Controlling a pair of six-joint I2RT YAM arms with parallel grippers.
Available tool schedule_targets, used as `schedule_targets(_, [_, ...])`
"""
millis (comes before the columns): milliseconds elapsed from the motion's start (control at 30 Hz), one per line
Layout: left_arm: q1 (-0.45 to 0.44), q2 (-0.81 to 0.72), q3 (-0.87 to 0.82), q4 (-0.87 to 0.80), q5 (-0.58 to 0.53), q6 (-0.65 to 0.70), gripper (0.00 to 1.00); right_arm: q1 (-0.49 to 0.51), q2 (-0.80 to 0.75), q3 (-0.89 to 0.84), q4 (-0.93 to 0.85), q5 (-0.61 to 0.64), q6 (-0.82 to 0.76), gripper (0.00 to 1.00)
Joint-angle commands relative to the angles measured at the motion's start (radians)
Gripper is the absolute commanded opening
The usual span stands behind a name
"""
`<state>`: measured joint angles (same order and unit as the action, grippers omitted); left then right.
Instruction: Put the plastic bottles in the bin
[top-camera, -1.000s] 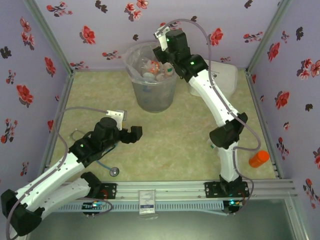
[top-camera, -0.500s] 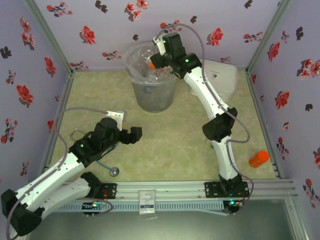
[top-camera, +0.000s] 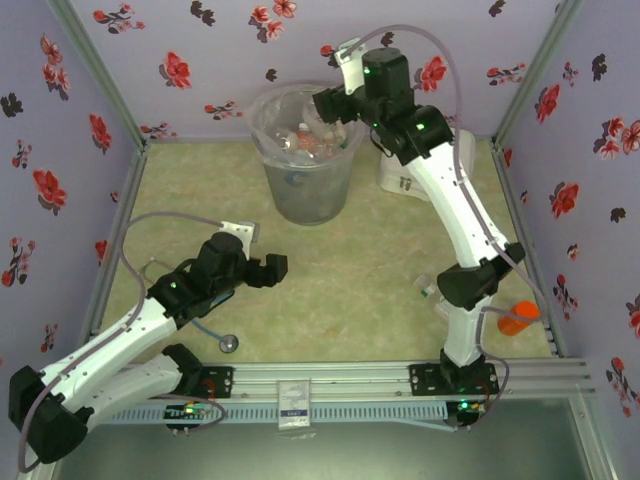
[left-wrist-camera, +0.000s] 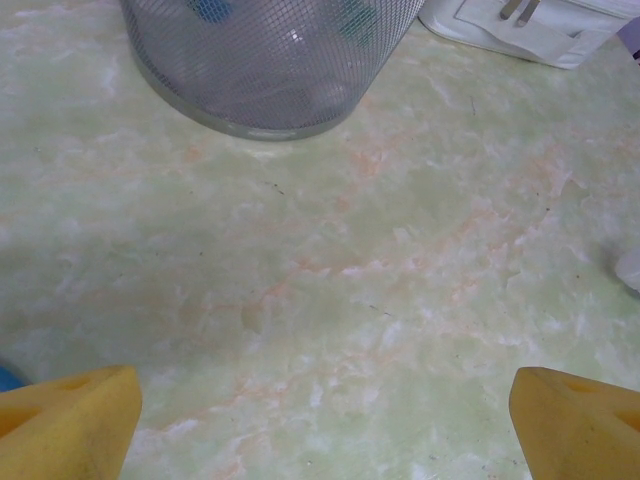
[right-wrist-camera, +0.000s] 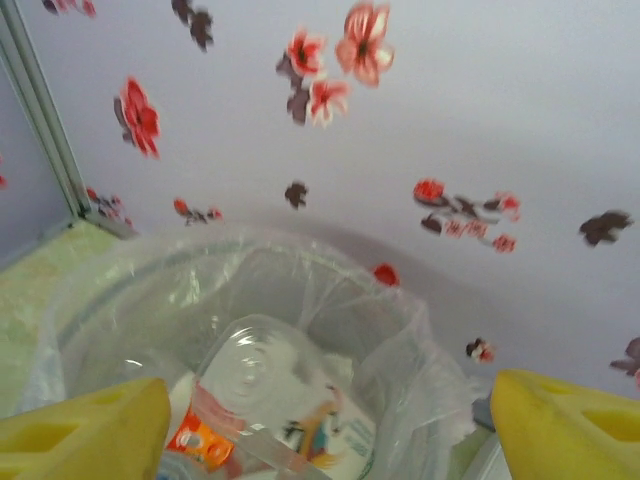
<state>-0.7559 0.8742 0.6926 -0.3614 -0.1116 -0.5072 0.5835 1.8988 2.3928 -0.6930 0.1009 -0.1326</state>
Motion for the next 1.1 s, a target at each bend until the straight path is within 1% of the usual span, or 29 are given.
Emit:
schedule_targets(0, [0.007, 0.001, 0.022, 0.022, 0.011, -0.001, 0.95, -0.002, 0.029, -0.04, 0.027, 0.008, 0.026, 0.76])
schedule_targets(100, [0.007, -0.004, 0.02, 0.016, 0.01, -0.002, 0.95, -0.012, 0.062, -0.045, 0.024, -0.013, 0.048, 0.61])
schedule_targets(167, [0.007, -0.012, 0.015, 0.015, 0.01, -0.003, 0.95, -0.016, 0.096, -0.045, 0.027, -0.044, 0.066, 0.55])
schedule_targets(333, [0.007, -0.017, 0.005, 0.015, 0.009, -0.008, 0.95, -0.014, 0.205, -0.009, 0.044, -0.143, 0.12, 0.51])
schedule_targets(467, [0.007, -0.017, 0.003, 0.019, 0.01, -0.011, 0.95, -0.013, 0.299, 0.029, 0.054, -0.168, 0.144, 0.48])
schedule_targets(600, [0.007, -0.018, 0.002, 0.015, 0.007, -0.01, 0.95, -0.011, 0.336, 0.024, 0.076, -0.181, 0.155, 0.47])
schedule_targets(767, [0.01, -0.011, 0.003, 0.017, 0.007, -0.008, 0.95, -0.007, 0.276, 0.007, 0.123, -0.199, 0.169, 0.47])
schedule_targets(800, [0.012, -0.01, 0.003, 0.019, 0.007, -0.008, 0.95, -0.007, 0.258, 0.008, 0.126, -0.199, 0.169, 0.48])
schedule_targets(833, [0.012, -0.006, 0.003, 0.023, 0.007, -0.008, 0.95, -0.007, 0.237, 0.005, 0.13, -0.201, 0.169, 0.51])
schedule_targets(867, [0.011, -0.002, 0.002, 0.025, 0.007, -0.008, 0.95, -0.007, 0.213, 0.006, 0.129, -0.198, 0.169, 0.58])
schedule_targets(900, [0.011, 0.0, 0.002, 0.027, 0.008, -0.008, 0.96, -0.007, 0.192, 0.005, 0.123, -0.191, 0.166, 0.62])
schedule_targets(933, [0.012, 0.006, 0.003, 0.028, 0.007, -0.007, 0.96, -0.008, 0.163, 0.003, 0.115, -0.18, 0.162, 0.64])
schedule_targets(1000, [0.013, 0.012, 0.002, 0.034, 0.008, -0.007, 0.96, -0.01, 0.108, -0.014, 0.103, -0.152, 0.154, 0.64])
schedule_targets(1067, [0.015, 0.022, -0.001, 0.044, 0.009, -0.004, 0.96, -0.011, 0.054, -0.05, 0.106, -0.139, 0.146, 0.61])
